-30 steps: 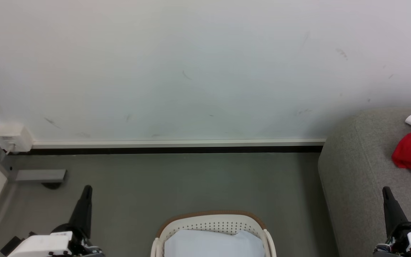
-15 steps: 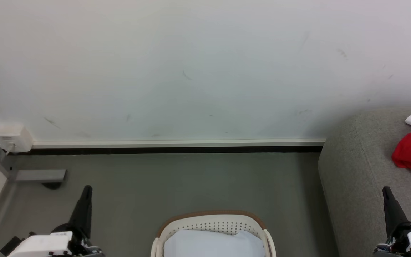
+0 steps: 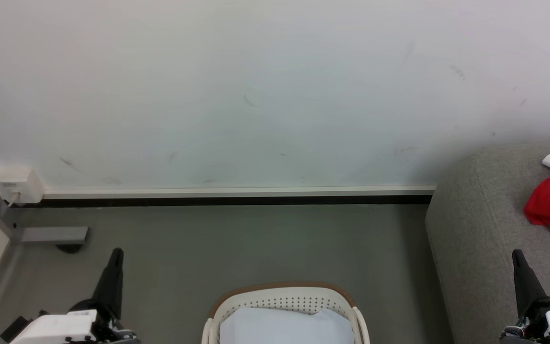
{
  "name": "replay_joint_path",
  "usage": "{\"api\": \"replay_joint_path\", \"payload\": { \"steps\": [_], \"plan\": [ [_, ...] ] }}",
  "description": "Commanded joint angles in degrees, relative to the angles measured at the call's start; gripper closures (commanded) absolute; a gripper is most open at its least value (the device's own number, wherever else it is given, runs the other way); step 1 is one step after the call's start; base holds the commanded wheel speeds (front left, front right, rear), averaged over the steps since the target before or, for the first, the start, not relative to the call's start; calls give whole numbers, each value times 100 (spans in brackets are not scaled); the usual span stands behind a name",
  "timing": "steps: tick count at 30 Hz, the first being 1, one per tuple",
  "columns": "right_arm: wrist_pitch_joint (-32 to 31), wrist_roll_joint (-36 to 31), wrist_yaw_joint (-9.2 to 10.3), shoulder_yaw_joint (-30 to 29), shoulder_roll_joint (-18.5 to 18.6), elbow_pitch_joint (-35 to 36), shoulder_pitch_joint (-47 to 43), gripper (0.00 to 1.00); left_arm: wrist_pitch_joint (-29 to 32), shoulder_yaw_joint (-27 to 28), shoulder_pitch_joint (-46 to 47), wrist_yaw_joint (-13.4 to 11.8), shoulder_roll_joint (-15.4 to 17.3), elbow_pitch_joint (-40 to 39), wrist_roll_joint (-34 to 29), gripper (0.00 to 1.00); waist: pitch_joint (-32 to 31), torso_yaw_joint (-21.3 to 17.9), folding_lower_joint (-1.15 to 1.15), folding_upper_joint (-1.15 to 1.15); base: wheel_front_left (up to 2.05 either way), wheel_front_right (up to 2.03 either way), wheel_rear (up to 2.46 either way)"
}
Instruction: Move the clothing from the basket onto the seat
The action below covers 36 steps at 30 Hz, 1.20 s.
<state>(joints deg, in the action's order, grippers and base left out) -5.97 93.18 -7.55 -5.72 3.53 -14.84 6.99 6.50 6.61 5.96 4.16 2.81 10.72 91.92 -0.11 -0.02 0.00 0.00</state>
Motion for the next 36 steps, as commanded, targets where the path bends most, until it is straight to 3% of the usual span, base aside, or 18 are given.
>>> {"api": "replay_joint_path", "payload": {
  "steps": [1,36],
  "plan": [
    [14,13,12,7,33,22,50,100,24,17,40,8,12,-12,81,100,0,0,0,0,0,0,0],
    [59,74,12,58,76,26,42,100,24,17,40,8,12,-13,81,100,0,0,0,0,0,0,0]
  ]
}}
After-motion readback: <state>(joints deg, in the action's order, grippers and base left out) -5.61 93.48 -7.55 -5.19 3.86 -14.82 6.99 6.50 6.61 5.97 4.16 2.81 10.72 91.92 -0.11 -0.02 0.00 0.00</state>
